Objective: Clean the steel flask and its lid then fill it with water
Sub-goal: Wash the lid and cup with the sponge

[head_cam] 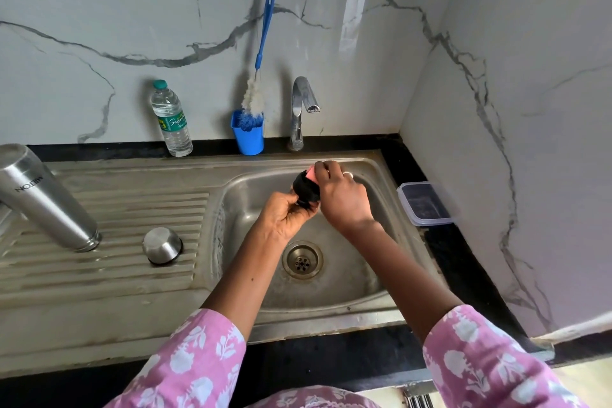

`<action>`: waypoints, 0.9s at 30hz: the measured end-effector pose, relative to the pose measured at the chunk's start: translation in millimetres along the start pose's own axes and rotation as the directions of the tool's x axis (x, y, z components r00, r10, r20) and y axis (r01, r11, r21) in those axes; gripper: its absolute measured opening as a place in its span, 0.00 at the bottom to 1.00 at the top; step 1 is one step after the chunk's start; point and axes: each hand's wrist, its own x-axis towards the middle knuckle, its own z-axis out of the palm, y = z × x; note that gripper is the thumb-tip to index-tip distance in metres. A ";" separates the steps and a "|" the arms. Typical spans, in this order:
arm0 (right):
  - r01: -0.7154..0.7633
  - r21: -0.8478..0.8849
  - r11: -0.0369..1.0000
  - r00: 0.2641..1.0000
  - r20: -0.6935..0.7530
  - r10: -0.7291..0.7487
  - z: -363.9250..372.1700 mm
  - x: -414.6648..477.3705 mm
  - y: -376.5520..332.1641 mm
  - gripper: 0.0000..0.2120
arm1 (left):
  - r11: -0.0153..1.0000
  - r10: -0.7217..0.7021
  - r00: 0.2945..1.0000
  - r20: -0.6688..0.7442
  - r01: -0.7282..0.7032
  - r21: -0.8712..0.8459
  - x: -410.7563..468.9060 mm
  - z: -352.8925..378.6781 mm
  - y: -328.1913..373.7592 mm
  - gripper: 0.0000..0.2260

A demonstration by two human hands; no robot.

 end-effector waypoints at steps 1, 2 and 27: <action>0.015 -0.024 1.000 0.998 -0.053 -0.016 2.0 -2.2 0.3 0.19 | 1.000 0.000 1.000 -0.011 0.000 -0.012 1.1 -1.1 -0.6 0.12; 0.041 -0.059 0.997 0.992 -0.115 -0.048 4.1 -4.3 1.2 0.19 | 1.000 0.000 1.000 -0.024 -0.001 -0.030 2.5 -2.6 -0.7 0.12; 0.314 -0.062 0.947 0.857 -0.410 -0.311 13.9 -2.4 21.9 0.11 | 0.962 0.225 0.971 -0.076 -0.209 0.176 4.5 7.3 0.0 0.08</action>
